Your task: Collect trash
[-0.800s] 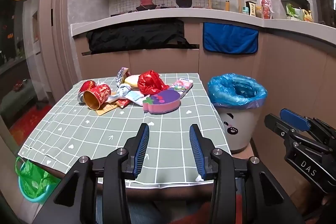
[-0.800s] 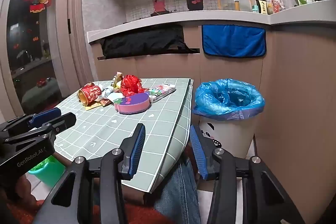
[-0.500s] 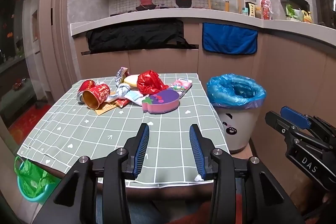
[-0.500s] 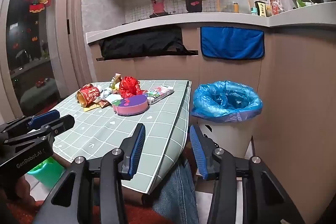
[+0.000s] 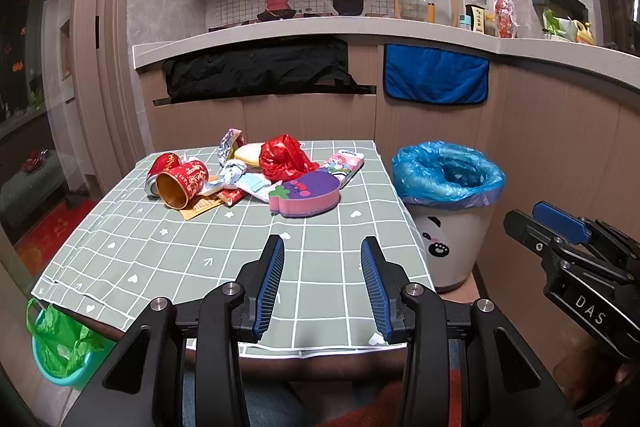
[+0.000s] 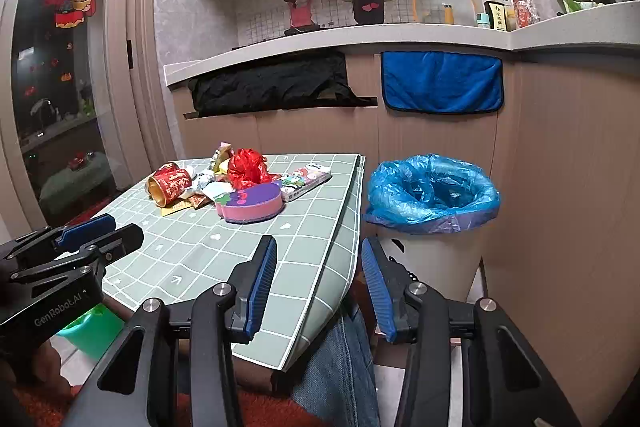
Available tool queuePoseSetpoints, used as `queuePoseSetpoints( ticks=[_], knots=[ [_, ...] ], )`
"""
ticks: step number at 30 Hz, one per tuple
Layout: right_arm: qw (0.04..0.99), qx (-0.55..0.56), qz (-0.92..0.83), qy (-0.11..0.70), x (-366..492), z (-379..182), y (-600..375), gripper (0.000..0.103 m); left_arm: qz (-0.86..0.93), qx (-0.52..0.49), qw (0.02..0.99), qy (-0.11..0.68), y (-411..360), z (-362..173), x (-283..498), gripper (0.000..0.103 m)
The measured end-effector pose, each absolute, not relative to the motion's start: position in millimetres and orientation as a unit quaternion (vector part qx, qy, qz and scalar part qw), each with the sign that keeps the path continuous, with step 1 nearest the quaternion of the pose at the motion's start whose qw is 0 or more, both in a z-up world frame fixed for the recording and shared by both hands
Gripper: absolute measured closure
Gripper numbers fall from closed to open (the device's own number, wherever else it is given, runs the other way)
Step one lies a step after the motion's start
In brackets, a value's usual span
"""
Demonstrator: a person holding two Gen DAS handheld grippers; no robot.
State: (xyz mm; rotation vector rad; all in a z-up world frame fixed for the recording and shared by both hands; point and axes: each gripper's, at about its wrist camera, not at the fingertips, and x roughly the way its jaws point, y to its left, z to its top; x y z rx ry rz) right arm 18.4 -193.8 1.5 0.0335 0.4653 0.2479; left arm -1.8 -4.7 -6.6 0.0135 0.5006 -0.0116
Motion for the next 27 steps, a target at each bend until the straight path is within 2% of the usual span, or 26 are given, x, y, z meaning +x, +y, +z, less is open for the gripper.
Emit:
queuePoseSetpoints(
  ticks=[27],
  knots=[
    [0.964, 0.016, 0.12, 0.235, 19.6, -0.1, -194.4, 0.061, -0.005, 0.003, 0.969, 0.247, -5.9, -1.0, -2.1, 0.062]
  ],
)
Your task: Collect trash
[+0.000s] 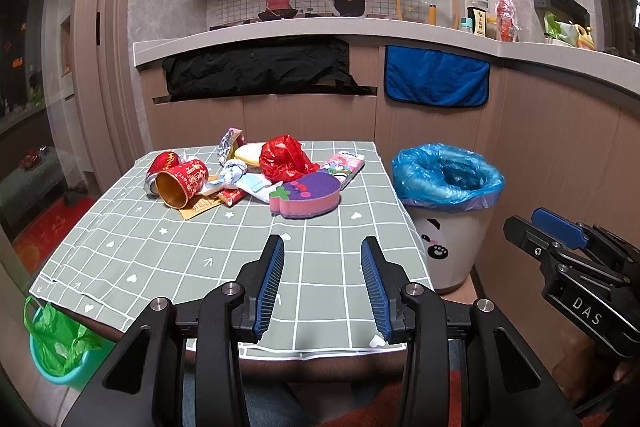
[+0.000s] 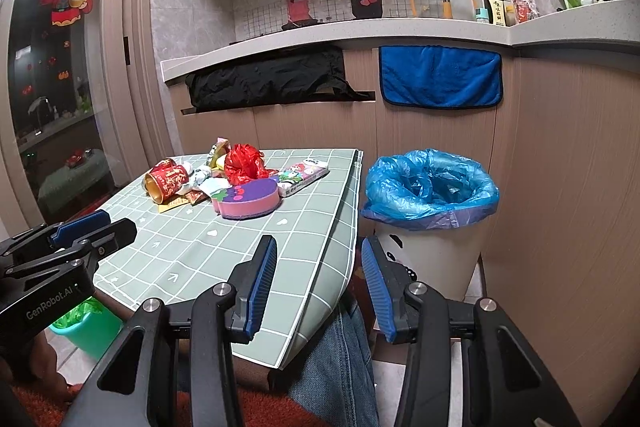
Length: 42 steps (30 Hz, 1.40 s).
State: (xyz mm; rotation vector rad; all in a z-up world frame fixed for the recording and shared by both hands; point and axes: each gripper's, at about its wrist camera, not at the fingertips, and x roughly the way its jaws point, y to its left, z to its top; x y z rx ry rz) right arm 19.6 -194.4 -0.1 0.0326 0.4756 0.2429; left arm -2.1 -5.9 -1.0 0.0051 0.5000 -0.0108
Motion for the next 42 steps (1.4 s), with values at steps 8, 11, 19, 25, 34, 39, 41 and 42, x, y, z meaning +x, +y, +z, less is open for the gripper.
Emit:
queuePoseSetpoints(
  ticks=[8, 11, 19, 25, 34, 39, 41, 42],
  knots=[
    [0.964, 0.016, 0.12, 0.236, 19, -2, -194, 0.061, -0.006, 0.0, 0.969, 0.249, -3, -1, -1, 0.062],
    [0.964, 0.015, 0.121, 0.236, 19, -2, -194, 0.061, -0.006, 0.0, 0.969, 0.249, -3, 0, -1, 0.062],
    [0.964, 0.015, 0.12, 0.237, 19, -2, -194, 0.061, -0.006, 0.0, 0.968, 0.25, -3, 0, -1, 0.062],
    [0.964, 0.015, 0.12, 0.237, 19, -2, -194, 0.061, -0.006, -0.001, 0.968, 0.249, -2, -1, -1, 0.062],
    [0.964, 0.015, 0.12, 0.238, 19, -4, -193, 0.061, -0.006, -0.001, 0.968, 0.249, -2, -1, -1, 0.062],
    [0.963, 0.016, 0.121, 0.239, 20, -4, -193, 0.061, -0.006, -0.002, 0.968, 0.25, -2, -1, -1, 0.062],
    [0.963, 0.016, 0.121, 0.24, 20, -4, -194, 0.061, -0.007, -0.002, 0.968, 0.25, -2, -1, -1, 0.062],
    [0.963, 0.016, 0.121, 0.24, 19, -5, -193, 0.061, -0.007, -0.003, 0.968, 0.25, -2, -1, -1, 0.062]
  ],
)
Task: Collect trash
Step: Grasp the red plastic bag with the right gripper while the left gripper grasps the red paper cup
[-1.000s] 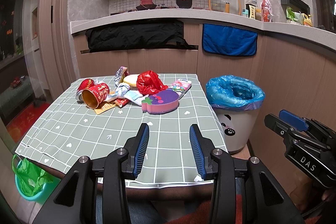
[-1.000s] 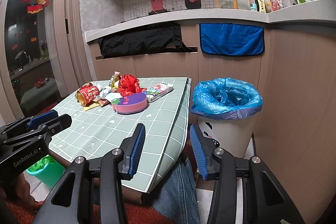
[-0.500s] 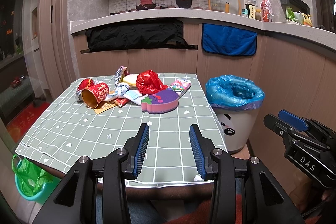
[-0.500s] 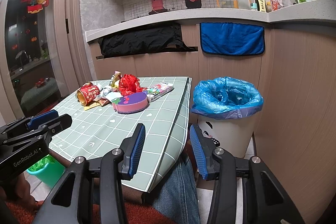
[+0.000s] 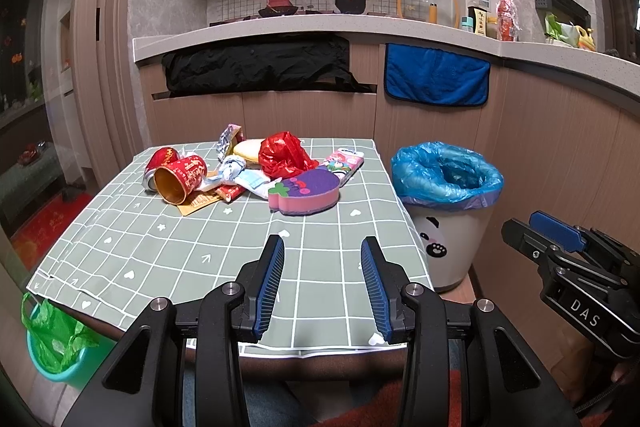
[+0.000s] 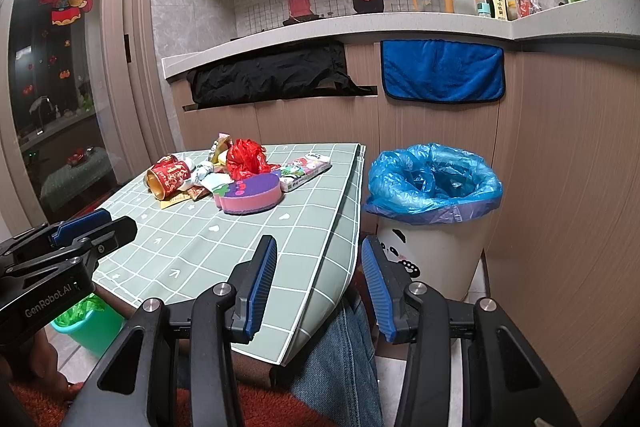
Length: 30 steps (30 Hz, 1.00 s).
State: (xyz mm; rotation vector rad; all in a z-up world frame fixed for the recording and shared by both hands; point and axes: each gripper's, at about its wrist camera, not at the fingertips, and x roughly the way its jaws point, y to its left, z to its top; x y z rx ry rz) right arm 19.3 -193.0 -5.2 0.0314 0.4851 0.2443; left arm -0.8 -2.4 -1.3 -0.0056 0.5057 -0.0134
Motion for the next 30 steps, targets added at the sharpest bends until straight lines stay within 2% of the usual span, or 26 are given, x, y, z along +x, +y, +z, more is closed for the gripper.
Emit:
queuePoseSetpoints(
  ticks=[9, 14, 20, 30],
  knots=[
    [0.964, -0.002, 0.124, 0.235, 38, -6, -184, 0.061, 0.0, -0.009, 0.965, 0.26, 10, -4, 22, 0.062],
    [0.961, -0.016, 0.148, 0.232, 79, 13, -169, 0.061, 0.017, -0.01, 0.967, 0.255, 43, 5, 57, 0.062],
    [0.951, -0.037, 0.186, 0.243, 144, 28, -136, 0.061, 0.015, -0.069, 0.956, 0.286, 99, 13, 115, 0.062],
    [0.916, -0.072, 0.27, 0.289, 247, 20, -63, 0.061, 0.073, -0.098, 0.946, 0.299, 177, 5, 176, 0.062]
  ],
)
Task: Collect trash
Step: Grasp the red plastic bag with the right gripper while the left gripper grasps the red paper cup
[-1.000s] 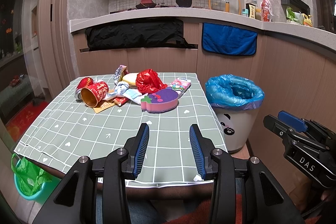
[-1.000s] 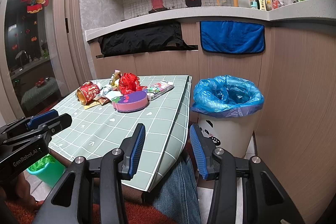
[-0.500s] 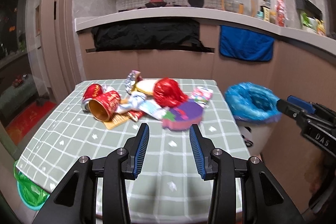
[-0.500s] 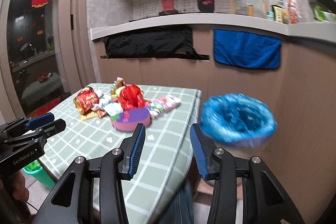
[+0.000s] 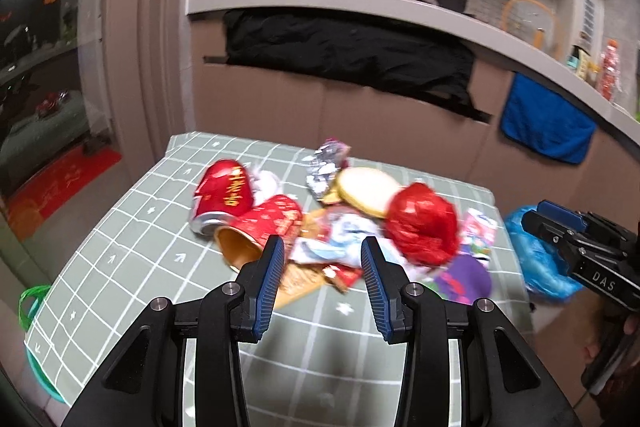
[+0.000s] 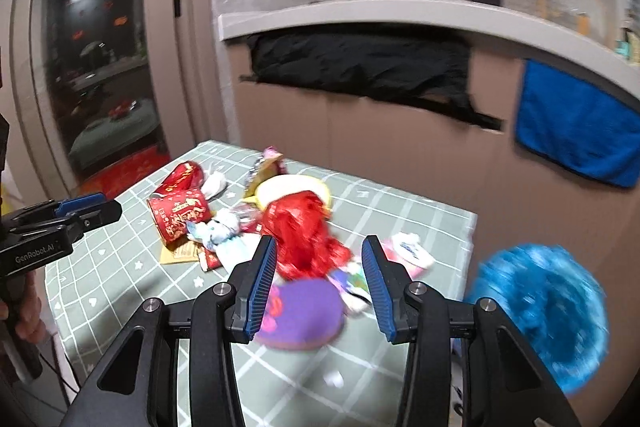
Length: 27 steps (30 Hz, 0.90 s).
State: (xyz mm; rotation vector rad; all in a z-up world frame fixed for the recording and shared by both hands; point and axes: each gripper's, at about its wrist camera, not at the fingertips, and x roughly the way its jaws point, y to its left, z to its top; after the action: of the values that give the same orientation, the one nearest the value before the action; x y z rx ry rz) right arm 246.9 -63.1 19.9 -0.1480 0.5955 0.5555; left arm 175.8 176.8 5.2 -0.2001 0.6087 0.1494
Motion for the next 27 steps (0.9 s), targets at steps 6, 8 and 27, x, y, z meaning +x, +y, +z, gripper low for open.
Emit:
queuePoseSetpoints(
  ticks=[6, 8, 27],
  knots=[
    [0.89, -0.102, 0.299, 0.329, 294, -6, -15, 0.061, 0.065, -0.15, 0.936, 0.311, 217, -16, 195, 0.062],
    [0.885, -0.108, 0.302, 0.338, 305, -14, -5, 0.061, 0.06, -0.155, 0.935, 0.313, 223, -21, 200, 0.059],
    [0.882, -0.086, 0.326, 0.328, 327, -7, 13, 0.079, 0.078, -0.225, 0.905, 0.352, 253, -54, 232, 0.055]
  ],
)
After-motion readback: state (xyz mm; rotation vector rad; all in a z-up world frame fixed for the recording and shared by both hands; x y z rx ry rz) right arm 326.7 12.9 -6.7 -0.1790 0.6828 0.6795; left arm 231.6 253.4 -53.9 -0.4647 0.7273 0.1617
